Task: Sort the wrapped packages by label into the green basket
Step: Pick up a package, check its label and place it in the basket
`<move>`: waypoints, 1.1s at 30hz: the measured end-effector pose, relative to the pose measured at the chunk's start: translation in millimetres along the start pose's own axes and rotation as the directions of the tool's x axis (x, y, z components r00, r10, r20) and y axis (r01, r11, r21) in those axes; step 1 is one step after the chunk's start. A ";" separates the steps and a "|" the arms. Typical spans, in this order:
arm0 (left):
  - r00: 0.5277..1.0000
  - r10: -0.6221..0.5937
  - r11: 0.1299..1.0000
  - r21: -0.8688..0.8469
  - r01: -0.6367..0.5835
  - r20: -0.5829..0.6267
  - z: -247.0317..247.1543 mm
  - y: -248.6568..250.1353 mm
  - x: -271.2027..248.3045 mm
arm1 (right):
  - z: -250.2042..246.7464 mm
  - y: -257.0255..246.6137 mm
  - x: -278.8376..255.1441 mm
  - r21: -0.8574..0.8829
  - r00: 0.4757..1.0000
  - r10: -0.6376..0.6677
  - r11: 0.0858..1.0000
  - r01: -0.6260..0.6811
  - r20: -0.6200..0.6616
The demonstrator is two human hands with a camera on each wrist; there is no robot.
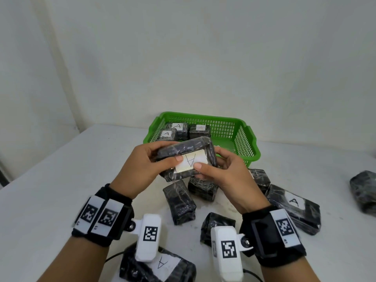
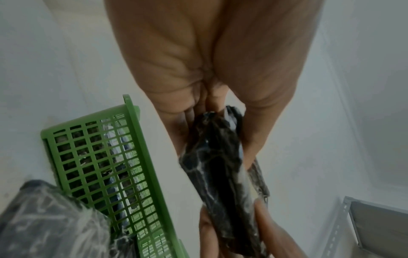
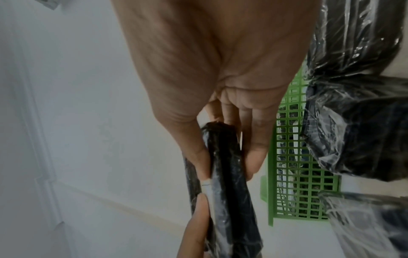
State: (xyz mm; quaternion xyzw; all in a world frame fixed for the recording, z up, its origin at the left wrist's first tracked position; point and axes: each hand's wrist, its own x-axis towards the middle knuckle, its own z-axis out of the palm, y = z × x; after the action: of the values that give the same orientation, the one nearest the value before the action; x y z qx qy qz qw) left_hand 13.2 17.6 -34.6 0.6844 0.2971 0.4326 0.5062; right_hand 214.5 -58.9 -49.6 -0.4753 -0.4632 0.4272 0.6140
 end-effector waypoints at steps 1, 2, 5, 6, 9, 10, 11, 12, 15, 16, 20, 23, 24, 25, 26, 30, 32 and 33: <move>1.000 -0.005 1.000 -0.008 0.005 0.012 0.1 0.5 -0.2 | -0.6 -0.3 0.1 -0.004 1.000 -0.011 1.000 0.011 -0.007; 0.999 -0.007 1.000 -0.011 0.007 0.032 0.7 1.0 -0.6 | -1.7 -0.7 0.2 -0.013 0.999 -0.027 1.000 0.027 -0.017; 0.998 -0.001 1.000 -0.021 0.002 0.057 1.8 0.5 -0.9 | -2.3 -2.6 0.2 0.003 0.997 -0.072 0.997 0.073 -0.035; 0.998 0.000 1.000 -0.026 0.002 0.057 1.2 -0.3 -0.7 | -2.0 -3.5 -0.1 0.016 0.996 -0.087 0.996 0.088 -0.033; 0.998 0.015 1.000 -0.002 -0.015 0.057 -1.9 -0.8 -0.4 | -1.2 -8.3 -2.7 0.051 0.989 -0.148 0.988 0.148 -0.015; 0.998 0.026 0.999 0.018 -0.027 0.056 -3.1 -0.7 -0.2 | -0.4 -10.8 -4.1 0.074 0.986 -0.164 0.984 0.164 0.000; 0.998 0.034 0.999 0.032 -0.036 0.048 -4.5 -1.1 0.4 | 0.3 -13.1 -5.0 0.112 0.985 -0.173 0.979 0.169 0.022; 0.999 0.037 0.999 0.033 -0.039 0.035 -5.9 -2.1 0.9 | 0.8 -14.5 -5.8 0.158 0.984 -0.173 0.974 0.163 0.051; 1.000 0.020 1.000 0.002 -0.020 -0.003 -7.2 -4.4 2.4 | 3.7 -17.0 -5.8 0.251 0.988 -0.118 0.964 0.088 0.104; 1.000 0.023 1.000 0.016 -0.023 -0.006 -6.8 -5.2 2.8 | 3.4 -16.8 -5.3 0.260 0.991 -0.090 0.964 0.062 0.100; 0.999 0.045 0.998 0.050 -0.045 0.008 -2.5 -3.9 2.1 | 2.0 -15.7 -6.2 0.351 0.994 0.025 0.934 -0.061 0.106; 0.998 0.053 0.998 0.041 -0.053 0.019 -1.6 -3.4 1.9 | 1.1 -13.7 -5.3 0.380 0.989 0.080 0.917 -0.121 0.123; 0.998 0.057 0.998 0.040 -0.058 0.025 -1.9 -4.4 2.1 | 0.9 -13.5 -5.0 0.357 0.986 0.100 0.923 -0.142 0.134; 0.998 0.061 0.997 0.040 -0.062 0.029 -1.5 -5.3 2.0 | 1.6 -13.5 -4.8 0.327 0.981 0.125 0.930 -0.168 0.146; 0.997 0.066 0.997 0.043 -0.067 0.031 -1.0 -5.7 1.8 | 2.4 -13.4 -4.8 0.303 0.975 0.148 0.933 -0.193 0.164; 0.987 0.062 0.995 0.071 -0.073 0.151 -0.2 -2.5 0.8 | 5.9 -11.4 -3.6 0.209 0.979 0.111 0.967 -0.147 0.174; 0.964 0.021 0.999 0.030 -0.030 0.265 -2.3 -2.4 -0.8 | 5.6 -8.5 -1.3 0.124 0.989 0.044 0.990 -0.062 0.142; 0.960 -0.012 1.000 0.028 0.004 0.280 -2.3 -2.9 -0.9 | 5.3 -7.3 -0.4 0.074 0.992 0.023 0.997 -0.032 0.128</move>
State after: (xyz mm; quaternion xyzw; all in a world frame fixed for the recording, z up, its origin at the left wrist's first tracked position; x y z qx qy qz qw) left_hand 10.8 18.7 -37.3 0.7443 0.2310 0.3253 0.5355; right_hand 209.9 -59.7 -41.9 -0.4297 -0.4781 0.4823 0.5950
